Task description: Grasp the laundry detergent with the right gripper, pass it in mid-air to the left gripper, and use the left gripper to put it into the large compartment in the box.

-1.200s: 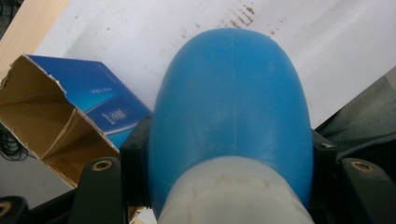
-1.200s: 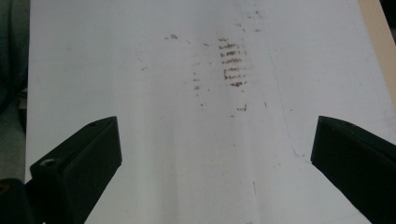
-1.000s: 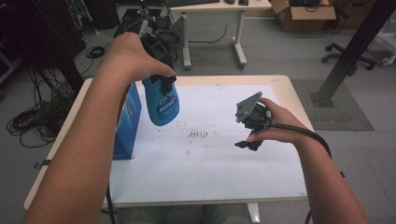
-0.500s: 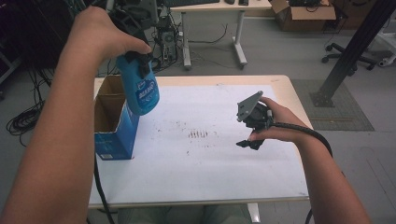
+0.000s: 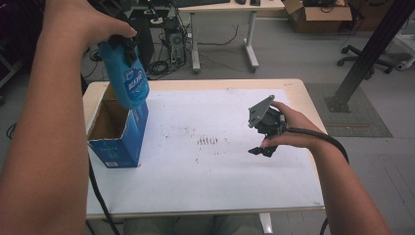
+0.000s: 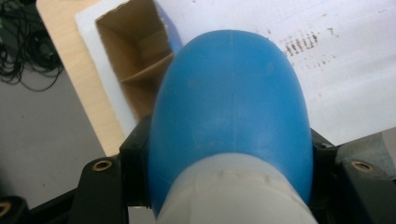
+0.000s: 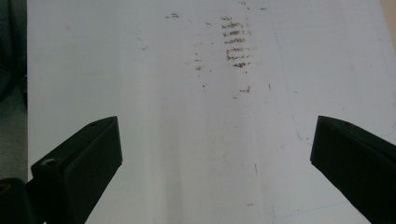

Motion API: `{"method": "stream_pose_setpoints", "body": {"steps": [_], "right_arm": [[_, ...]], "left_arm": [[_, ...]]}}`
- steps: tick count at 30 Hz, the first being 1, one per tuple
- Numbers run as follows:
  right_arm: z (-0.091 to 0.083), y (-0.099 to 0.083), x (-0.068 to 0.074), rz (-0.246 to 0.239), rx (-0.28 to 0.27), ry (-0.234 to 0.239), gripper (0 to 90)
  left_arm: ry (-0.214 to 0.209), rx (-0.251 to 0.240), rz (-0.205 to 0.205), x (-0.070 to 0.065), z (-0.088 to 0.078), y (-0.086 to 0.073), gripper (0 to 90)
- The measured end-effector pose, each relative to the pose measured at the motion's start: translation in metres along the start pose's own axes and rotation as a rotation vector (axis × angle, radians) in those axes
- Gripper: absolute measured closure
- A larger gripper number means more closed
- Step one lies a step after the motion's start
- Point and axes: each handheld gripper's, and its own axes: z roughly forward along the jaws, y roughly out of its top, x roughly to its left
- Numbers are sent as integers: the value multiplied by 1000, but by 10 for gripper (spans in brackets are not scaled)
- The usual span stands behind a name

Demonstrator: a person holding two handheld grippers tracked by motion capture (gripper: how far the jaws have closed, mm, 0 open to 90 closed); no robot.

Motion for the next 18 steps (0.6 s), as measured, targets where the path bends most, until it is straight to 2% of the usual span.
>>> {"method": "stream_pose_setpoints", "body": {"steps": [5, 6, 8, 10, 12, 18], "right_arm": [[1, -1, 0, 0, 3, 4, 23], [1, -1, 0, 0, 3, 4, 23], [2, 0, 0, -4, 14, 11, 24], [2, 0, 0, -8, 27, 13, 24], [1, 1, -1, -9, 38, 17, 25], [-4, 5, -4, -15, 68, 26, 25]], "left_arm": [[14, -11, -57, 13, -7, -3, 379], [14, -11, -57, 13, -7, -3, 379], [23, -15, -98, 20, -10, -5, 379], [26, -16, -111, 22, -11, -5, 379], [28, -13, -141, 27, -13, -7, 379], [31, 0, -174, 37, -11, -11, 379]]}}
